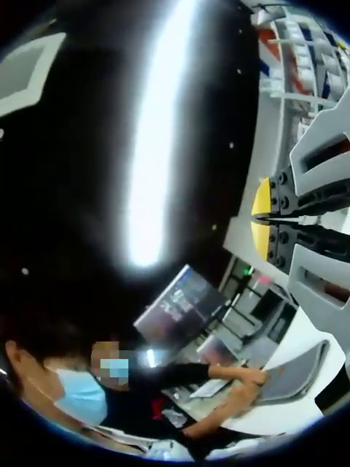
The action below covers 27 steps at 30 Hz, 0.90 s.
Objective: Open the folded towel by lifting each exposed corner and separating the folded layers until the towel lies flat within the target outline without major curled edges
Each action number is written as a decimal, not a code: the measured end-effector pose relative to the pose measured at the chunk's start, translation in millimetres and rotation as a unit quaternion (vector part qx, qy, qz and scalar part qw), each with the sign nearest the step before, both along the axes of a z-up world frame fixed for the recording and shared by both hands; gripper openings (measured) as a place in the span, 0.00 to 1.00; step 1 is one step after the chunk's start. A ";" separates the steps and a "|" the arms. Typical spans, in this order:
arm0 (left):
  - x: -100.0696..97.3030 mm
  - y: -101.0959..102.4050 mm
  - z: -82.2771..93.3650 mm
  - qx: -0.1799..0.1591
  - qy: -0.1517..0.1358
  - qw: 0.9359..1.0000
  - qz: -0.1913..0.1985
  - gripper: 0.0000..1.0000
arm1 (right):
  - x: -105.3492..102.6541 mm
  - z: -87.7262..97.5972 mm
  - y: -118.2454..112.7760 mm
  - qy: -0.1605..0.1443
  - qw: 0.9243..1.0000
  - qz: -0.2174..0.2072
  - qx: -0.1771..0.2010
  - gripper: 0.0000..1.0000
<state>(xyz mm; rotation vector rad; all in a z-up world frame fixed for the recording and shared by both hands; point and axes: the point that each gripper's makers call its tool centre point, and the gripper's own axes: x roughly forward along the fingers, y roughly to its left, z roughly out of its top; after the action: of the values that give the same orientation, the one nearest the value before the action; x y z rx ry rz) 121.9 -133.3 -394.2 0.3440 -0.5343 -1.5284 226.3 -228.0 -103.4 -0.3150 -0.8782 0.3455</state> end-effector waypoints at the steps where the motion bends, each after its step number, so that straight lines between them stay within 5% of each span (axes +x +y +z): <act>1: 0.1 -0.1 0.0 0.000 0.000 1.000 0.000 0.41 | 0.0 -0.4 0.5 0.000 1.000 0.001 -0.002 0.00; 27: -0.3 -2.0 -2.0 -0.003 -0.008 1.000 -0.001 0.41 | -4.3 0.8 -6.0 -0.005 1.000 -0.001 0.003 0.00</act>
<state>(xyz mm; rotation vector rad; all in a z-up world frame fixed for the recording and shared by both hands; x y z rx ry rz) 121.6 -135.4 -396.2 0.3504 -0.5513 -1.5265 222.0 -234.0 -102.6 -0.3114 -0.8890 0.3391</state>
